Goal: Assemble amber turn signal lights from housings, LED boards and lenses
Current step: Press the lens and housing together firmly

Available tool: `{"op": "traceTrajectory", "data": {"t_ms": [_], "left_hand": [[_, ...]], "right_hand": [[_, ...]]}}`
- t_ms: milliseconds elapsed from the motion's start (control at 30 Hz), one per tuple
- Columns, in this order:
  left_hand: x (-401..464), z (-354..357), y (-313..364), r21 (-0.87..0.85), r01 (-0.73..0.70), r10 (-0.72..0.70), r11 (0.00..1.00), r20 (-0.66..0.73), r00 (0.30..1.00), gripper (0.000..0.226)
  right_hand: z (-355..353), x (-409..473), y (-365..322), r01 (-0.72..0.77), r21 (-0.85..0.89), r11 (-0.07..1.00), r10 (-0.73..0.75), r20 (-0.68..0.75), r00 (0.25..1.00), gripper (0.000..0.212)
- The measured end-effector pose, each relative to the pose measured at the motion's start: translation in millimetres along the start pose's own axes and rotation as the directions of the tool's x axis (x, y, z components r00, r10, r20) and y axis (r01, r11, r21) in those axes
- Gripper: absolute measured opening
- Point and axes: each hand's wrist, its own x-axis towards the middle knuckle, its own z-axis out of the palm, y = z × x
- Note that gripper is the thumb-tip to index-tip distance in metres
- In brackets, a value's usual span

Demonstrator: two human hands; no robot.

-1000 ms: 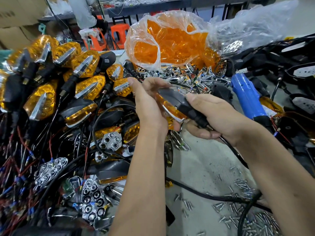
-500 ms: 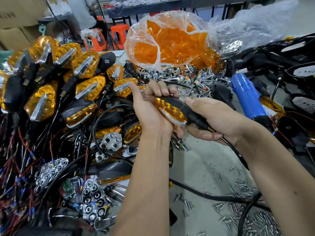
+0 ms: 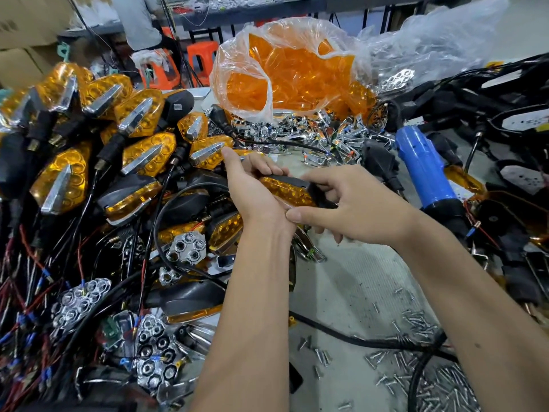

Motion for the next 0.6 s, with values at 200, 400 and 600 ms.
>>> {"op": "traceTrajectory", "data": {"t_ms": [200,400,600], "left_hand": [[2,0,-6,0.183,-0.043,0.044,0.982,-0.004,0.999,0.068],[0,3,-8,0.434,-0.27,0.308,0.86,-0.018,0.951,0.07],[0,5,-9,0.416,-0.198,0.257,0.887,-0.091,0.962,0.077]], "right_hand": [[-1,4,9,-0.035,0.073,0.997,0.033,0.024,0.999,0.03],[-2,4,13,-0.025,0.154,0.988,0.011,0.094,0.996,0.038],[-3,2,9,-0.006,0.16,0.987,-0.008,0.084,0.996,0.046]]}}
